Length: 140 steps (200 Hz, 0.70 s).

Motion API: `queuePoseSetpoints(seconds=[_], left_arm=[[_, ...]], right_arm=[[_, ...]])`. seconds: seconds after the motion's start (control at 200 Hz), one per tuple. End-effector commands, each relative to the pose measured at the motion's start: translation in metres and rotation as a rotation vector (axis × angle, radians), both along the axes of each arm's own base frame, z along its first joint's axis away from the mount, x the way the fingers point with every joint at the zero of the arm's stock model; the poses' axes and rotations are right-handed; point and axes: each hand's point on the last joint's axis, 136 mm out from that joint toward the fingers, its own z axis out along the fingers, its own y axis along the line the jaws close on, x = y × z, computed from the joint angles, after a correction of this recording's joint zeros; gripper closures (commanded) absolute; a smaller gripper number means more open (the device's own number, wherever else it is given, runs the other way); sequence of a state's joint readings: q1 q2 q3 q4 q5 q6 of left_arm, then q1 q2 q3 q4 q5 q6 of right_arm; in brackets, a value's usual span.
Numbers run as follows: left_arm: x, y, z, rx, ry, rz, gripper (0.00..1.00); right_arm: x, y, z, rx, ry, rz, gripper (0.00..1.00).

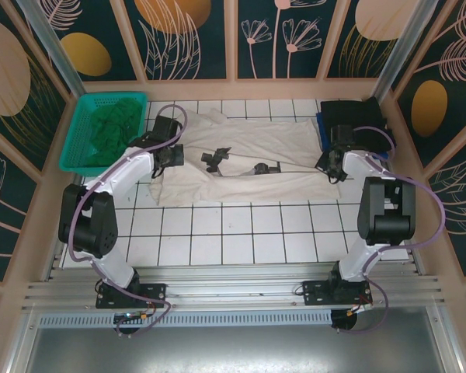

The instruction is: Fold and stack the t-shirts

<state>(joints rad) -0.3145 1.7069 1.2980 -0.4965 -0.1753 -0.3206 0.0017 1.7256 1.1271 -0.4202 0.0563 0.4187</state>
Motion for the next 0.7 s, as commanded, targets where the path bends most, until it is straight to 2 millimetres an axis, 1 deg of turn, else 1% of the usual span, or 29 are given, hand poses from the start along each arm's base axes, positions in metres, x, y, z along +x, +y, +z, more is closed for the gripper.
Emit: queuePoseSetpoints(seconds=[0.0,0.075,0.1,0.15,0.17,0.19,0.22,0.24,0.255,0.31,0.33,0.355,0.38,0.415,0.44,0.45,0.475,0.515,0.566,0.591,0.616,0.626,0.636,0.656,0.676,0.696], left_arm=[[0.017,0.002,-0.001,0.050,-0.017,0.000,1.00],[0.020,0.001,-0.008,0.055,-0.007,-0.007,1.00],[0.021,0.000,-0.011,0.055,0.001,-0.010,0.96],[0.023,-0.001,-0.017,0.057,0.017,-0.012,0.92],[0.023,-0.001,-0.019,0.059,0.022,-0.009,0.87],[0.024,0.000,-0.021,0.061,0.028,-0.008,0.80],[0.024,0.001,-0.023,0.066,0.034,0.000,0.67],[0.024,0.003,-0.024,0.070,0.035,0.012,0.57],[0.024,0.005,-0.024,0.073,0.035,0.022,0.51],[0.021,0.010,-0.023,0.078,0.040,0.042,0.45],[0.019,0.012,-0.020,0.080,0.041,0.052,0.41],[0.015,0.016,-0.017,0.083,0.036,0.069,0.33],[0.010,0.019,-0.014,0.085,0.032,0.084,0.27],[0.002,0.023,-0.009,0.080,0.024,0.101,0.22],[-0.006,0.026,-0.011,0.079,0.029,0.117,0.19],[-0.009,0.028,-0.004,0.072,0.014,0.124,0.18],[-0.017,0.030,-0.001,0.060,0.005,0.142,0.15],[-0.032,0.032,-0.006,0.033,0.015,0.154,0.14],[-0.052,0.031,-0.018,-0.017,0.040,0.163,0.14],[-0.062,0.030,-0.027,-0.044,0.059,0.170,0.15],[-0.072,0.029,-0.037,-0.067,0.082,0.178,0.15],[-0.073,0.028,-0.037,-0.080,0.081,0.183,0.15],[-0.081,0.029,-0.047,-0.081,0.105,0.190,0.15],[-0.090,0.030,-0.056,-0.092,0.125,0.199,0.14],[-0.097,0.030,-0.063,-0.103,0.140,0.209,0.15],[-0.101,0.030,-0.068,-0.113,0.147,0.219,0.14]], right_arm=[[0.015,-0.010,0.004,-0.051,-0.027,-0.004,1.00],[0.015,-0.011,-0.003,-0.051,-0.013,-0.002,1.00],[0.015,-0.010,-0.005,-0.046,-0.011,0.000,1.00],[0.015,-0.010,-0.010,-0.046,0.002,-0.001,1.00],[0.015,-0.010,-0.012,-0.046,0.006,0.000,1.00],[0.015,-0.011,-0.013,-0.048,0.011,-0.001,1.00],[0.015,-0.012,-0.014,-0.053,0.017,-0.003,1.00],[0.015,-0.012,-0.015,-0.055,0.023,-0.005,0.99],[0.014,-0.012,-0.015,-0.057,0.027,-0.005,0.97],[0.012,-0.015,-0.011,-0.074,0.037,-0.015,0.88],[0.010,-0.016,-0.009,-0.081,0.042,-0.018,0.85],[0.009,-0.017,-0.005,-0.094,0.041,-0.022,0.82],[0.007,-0.019,-0.001,-0.106,0.038,-0.027,0.81],[0.002,-0.022,0.007,-0.135,0.034,-0.040,0.77],[-0.002,-0.023,0.012,-0.147,0.029,-0.045,0.75],[-0.003,-0.023,0.014,-0.152,0.028,-0.046,0.74],[-0.008,-0.023,0.019,-0.164,0.021,-0.050,0.71],[-0.016,-0.021,0.024,-0.179,0.013,-0.056,0.67],[-0.026,-0.012,0.027,-0.170,-0.001,-0.043,0.64],[-0.030,-0.001,0.026,-0.142,-0.011,-0.014,0.63],[-0.035,0.008,0.023,-0.117,-0.016,0.011,0.62],[-0.036,0.010,0.021,-0.111,-0.015,0.015,0.62],[-0.039,0.015,0.019,-0.098,-0.018,0.026,0.61],[-0.042,0.021,0.018,-0.082,-0.021,0.038,0.61],[-0.047,0.029,0.013,-0.058,-0.020,0.057,0.60],[-0.049,0.034,0.011,-0.046,-0.022,0.068,0.59]])
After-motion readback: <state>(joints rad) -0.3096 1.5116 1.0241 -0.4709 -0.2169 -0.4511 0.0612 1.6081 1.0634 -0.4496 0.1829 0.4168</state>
